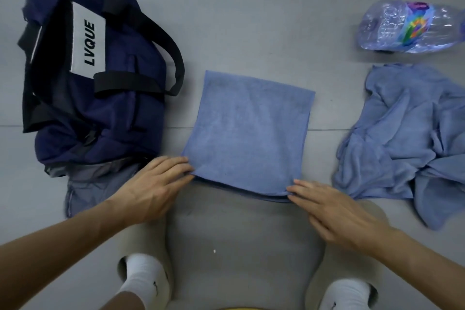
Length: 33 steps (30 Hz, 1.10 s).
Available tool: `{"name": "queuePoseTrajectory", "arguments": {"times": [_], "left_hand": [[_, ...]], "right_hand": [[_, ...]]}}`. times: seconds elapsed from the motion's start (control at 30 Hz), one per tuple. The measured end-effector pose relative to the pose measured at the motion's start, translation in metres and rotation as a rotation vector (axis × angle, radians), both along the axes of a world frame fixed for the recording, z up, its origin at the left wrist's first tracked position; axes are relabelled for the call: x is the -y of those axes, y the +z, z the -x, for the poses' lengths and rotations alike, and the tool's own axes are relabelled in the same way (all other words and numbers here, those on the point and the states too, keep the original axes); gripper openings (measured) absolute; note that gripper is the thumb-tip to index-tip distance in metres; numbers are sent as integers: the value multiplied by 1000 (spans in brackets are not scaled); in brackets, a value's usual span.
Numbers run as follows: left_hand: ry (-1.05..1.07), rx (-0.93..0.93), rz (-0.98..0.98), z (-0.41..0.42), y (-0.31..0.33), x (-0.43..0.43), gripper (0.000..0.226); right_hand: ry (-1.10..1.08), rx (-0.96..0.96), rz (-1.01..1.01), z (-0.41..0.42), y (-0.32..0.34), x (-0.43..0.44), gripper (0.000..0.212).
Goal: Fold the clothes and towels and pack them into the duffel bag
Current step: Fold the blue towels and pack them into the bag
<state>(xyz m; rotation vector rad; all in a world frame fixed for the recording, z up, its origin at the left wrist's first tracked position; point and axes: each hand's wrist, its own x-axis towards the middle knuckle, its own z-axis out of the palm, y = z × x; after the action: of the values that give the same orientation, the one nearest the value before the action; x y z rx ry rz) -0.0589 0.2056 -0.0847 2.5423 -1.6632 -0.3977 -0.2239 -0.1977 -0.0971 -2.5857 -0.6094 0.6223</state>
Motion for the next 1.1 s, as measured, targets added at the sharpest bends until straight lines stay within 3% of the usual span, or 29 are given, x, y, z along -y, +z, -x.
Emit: {"name": "queuePoseTrajectory", "arguments": {"times": [0.17, 0.3, 0.4, 0.47, 0.6, 0.87, 1.0, 1.1], "left_hand": [[-115, -131, -174, 11, -14, -2, 25], [-60, -109, -81, -19, -10, 37, 17], [25, -2, -24, -52, -25, 83, 40], [64, 17, -86, -71, -34, 115, 53], [167, -83, -197, -100, -42, 163, 67], [246, -65, -377, -173, -56, 165, 77], [293, -52, -366, -203, -57, 164, 73], [310, -124, -206, -209, -53, 157, 65]], "right_hand": [[72, -71, 103, 4, -11, -6, 38], [-71, 38, 10, -35, -9, -8, 47], [-151, 109, 147, -82, -20, -8, 63], [-189, 106, 236, -113, -29, -4, 74], [-137, 51, 397, -156, -47, 21, 87], [-96, 35, 431, -215, -57, 70, 89], [-187, 39, 373, -242, -55, 84, 74], [-230, -19, 331, -248, -55, 94, 68]]}}
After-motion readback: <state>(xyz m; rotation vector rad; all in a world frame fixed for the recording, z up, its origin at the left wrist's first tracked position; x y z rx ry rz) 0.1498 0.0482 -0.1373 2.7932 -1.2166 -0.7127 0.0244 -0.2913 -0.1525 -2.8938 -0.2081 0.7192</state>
